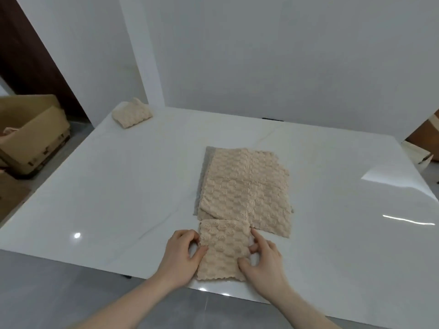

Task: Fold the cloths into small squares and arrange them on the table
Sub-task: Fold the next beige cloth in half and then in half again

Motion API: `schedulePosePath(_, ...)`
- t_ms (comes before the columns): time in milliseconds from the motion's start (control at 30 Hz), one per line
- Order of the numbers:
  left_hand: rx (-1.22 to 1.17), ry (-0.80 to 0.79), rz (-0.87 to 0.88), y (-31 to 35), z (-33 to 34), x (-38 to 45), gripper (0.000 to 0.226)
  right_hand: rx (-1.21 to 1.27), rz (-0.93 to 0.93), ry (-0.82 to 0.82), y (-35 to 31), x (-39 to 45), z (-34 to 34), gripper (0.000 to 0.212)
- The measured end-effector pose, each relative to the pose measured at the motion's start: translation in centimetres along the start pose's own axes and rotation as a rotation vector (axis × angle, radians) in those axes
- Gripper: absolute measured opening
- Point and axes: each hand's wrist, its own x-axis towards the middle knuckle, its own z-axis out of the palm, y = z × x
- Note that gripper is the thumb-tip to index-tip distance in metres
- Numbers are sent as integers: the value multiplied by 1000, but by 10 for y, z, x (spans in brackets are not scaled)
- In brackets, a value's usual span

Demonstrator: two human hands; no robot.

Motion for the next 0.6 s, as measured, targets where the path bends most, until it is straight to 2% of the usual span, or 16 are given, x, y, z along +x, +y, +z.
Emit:
schedulePosePath(67, -101, -71, -134, 27, -7, -14, 14, 167, 121, -106, -23, -10, -12, 49)
schedulePosePath(133, -180, -82, -220, 64, -21, -38, 13, 276, 156, -140, -50, -32, -33, 36)
schedulePosePath(267, -305, 35, -307, 125, -58, -108, 19, 325, 150, -185, -82, -101, -85, 27)
schedulePosePath(367, -400, 50, -305, 146, -79, -145, 20, 361, 153, -227, -87, -132, -117, 20)
schedulePosePath(600, -354, 54, -274, 173, -95, -161, 26, 438, 173, -182, -95, -155, -139, 15)
